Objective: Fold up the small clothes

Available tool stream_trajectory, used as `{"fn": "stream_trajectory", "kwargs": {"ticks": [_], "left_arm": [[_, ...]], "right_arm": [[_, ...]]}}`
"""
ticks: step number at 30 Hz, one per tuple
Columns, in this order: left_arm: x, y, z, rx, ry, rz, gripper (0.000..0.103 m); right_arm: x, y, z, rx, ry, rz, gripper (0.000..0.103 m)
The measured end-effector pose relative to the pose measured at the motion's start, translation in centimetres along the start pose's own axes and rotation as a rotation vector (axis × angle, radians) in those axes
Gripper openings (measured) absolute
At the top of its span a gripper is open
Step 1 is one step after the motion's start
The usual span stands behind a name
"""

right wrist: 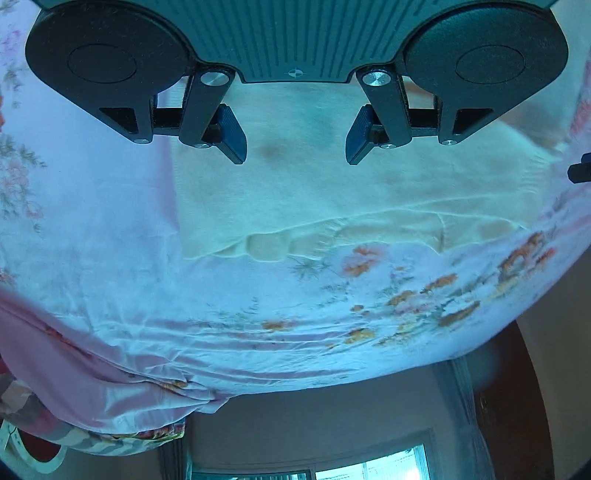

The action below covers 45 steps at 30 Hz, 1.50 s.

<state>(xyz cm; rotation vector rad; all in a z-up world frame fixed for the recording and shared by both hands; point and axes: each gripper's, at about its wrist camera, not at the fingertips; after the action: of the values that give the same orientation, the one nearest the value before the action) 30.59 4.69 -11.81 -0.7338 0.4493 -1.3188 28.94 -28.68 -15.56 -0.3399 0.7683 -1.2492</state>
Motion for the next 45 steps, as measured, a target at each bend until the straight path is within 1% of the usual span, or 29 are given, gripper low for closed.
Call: {"fn": "stream_trajectory", "kwargs": {"ticks": [1, 3, 4, 5, 6, 7, 8, 10, 11, 13, 15, 17, 19, 22, 24, 25, 26, 27, 29, 32, 34, 35, 37, 38, 39, 42, 43, 44, 45], "left_arm": [[0.8, -0.1, 0.0, 0.009, 0.014, -0.023, 0.046], [2.6, 0.3, -0.3, -0.005, 0.057, -0.067, 0.051], [3.4, 0.9, -0.6, -0.02, 0.081, -0.067, 0.052], [4.2, 1.9, -1.1, -0.045, 0.118, -0.054, 0.052], [4.8, 3.2, -1.5, -0.085, 0.159, -0.018, 0.052], [4.9, 4.4, -2.3, -0.126, 0.173, 0.017, 0.049], [4.7, 5.1, -2.7, -0.139, 0.176, 0.011, 0.049], [4.8, 4.9, -2.7, -0.125, 0.204, 0.013, 0.049], [4.9, 4.6, -2.6, -0.123, 0.206, 0.017, 0.05], [4.9, 4.3, -2.7, -0.115, 0.188, 0.012, 0.053], [5.0, 5.0, -3.2, -0.137, 0.196, 0.023, 0.053], [5.7, 5.2, -3.5, -0.12, 0.251, 0.038, 0.055], [6.1, 5.2, -3.7, -0.109, 0.271, 0.045, 0.057], [6.6, 5.1, -4.2, -0.088, 0.326, 0.059, 0.058], [6.8, 4.6, -3.4, -0.112, 0.321, 0.059, 0.058], [6.7, 4.2, -2.8, -0.11, 0.31, 0.036, 0.058], [6.6, 3.8, -2.3, -0.09, 0.303, 0.013, 0.058], [6.6, 3.5, -1.8, -0.063, 0.309, 0.008, 0.059], [6.7, 4.0, -0.7, -0.03, 0.327, 0.027, 0.064], [6.6, 6.5, 0.7, -0.035, 0.313, 0.063, 0.064], [6.5, 8.4, 1.0, -0.048, 0.326, 0.086, 0.065], [6.3, 9.6, 1.1, -0.07, 0.332, 0.112, 0.068], [5.0, 10.6, 1.0, -0.08, 0.288, 0.097, 0.071], [4.7, 10.6, 1.0, -0.081, 0.282, 0.087, 0.071], [4.5, 10.5, 1.0, -0.076, 0.285, 0.08, 0.071], [3.7, 10.2, 1.1, -0.081, 0.255, 0.065, 0.069], [3.6, 9.8, 1.5, -0.078, 0.244, 0.062, 0.062], [3.6, 9.5, 1.9, -0.058, 0.247, 0.065, 0.06], [3.7, 9.2, 2.2, -0.035, 0.253, 0.08, 0.06]], "right_arm": [[-0.3, 0.3, 0.0, -0.005, 0.002, 0.003, 0.059], [-0.5, 1.0, -0.5, -0.018, 0.013, -0.006, 0.059], [-0.5, 1.8, -0.9, -0.056, 0.017, -0.011, 0.059], [-0.6, 2.3, -1.3, -0.082, -0.005, -0.02, 0.059], [-0.8, 2.2, -1.3, -0.08, -0.03, -0.026, 0.059], [-0.9, 1.9, -1.1, -0.082, -0.029, -0.024, 0.059], [-0.8, 1.4, -0.8, -0.065, -0.011, -0.014, 0.059], [-0.5, 0.1, -0.4, -0.001, 0.009, -0.021, 0.059], [-0.4, 0.1, -0.5, -0.003, 0.003, -0.039, 0.059], [0.0, 2.1, -1.3, -0.122, -0.018, -0.054, 0.06], [0.0, 2.6, -1.7, -0.123, -0.073, -0.064, 0.065], [0.2, 2.9, -1.5, -0.134, -0.058, -0.065, 0.066], [-0.2, 3.1, -1.8, -0.136, -0.089, -0.082, 0.066], [-0.4, 3.2, -2.6, -0.113, -0.101, -0.095, 0.066], [-0.6, 3.2, -2.1, -0.13, -0.108, -0.099, 0.067], [-0.6, 3.0, -1.6, -0.138, -0.111, -0.09, 0.067], [-0.5, 2.4, -0.9, -0.118, -0.103, -0.073, 0.067], [-0.4, 1.8, -0.4, -0.08, -0.095, -0.058, 0.067], [-0.5, 1.6, 0.9, -0.031, -0.103, -0.078, 0.067], [-0.3, 3.0, 2.8, -0.016, -0.128, -0.087, 0.067], [-0.1, 4.5, 3.7, -0.032, -0.148, -0.079, 0.067], [0.2, 5.5, 3.8, -0.054, -0.162, -0.071, 0.067], [1.9, 7.6, 3.3, -0.125, -0.155, -0.094, 0.067], [3.1, 7.5, 3.1, -0.107, -0.108, -0.067, 0.067], [3.9, 7.2, 3.1, -0.092, -0.07, -0.059, 0.067], [4.5, 6.4, 3.4, -0.087, -0.048, -0.053, 0.067], [4.6, 5.5, 3.8, -0.058, -0.026, -0.031, 0.067], [4.8, 4.4, 4.1, -0.013, -0.028, -0.03, 0.067], [5.1, 3.6, 4.5, 0.017, -0.035, -0.065, 0.067]]}}
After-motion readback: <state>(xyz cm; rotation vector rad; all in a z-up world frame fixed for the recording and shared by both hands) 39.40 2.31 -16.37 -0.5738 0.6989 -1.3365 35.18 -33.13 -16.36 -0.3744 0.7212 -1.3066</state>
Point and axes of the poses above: each gripper's, at about its wrist camera, not at the fingertips, and y roughly the way its jaws point, x to its right, z to its top, and after that the axes turned 12 degrees about z, right-handed
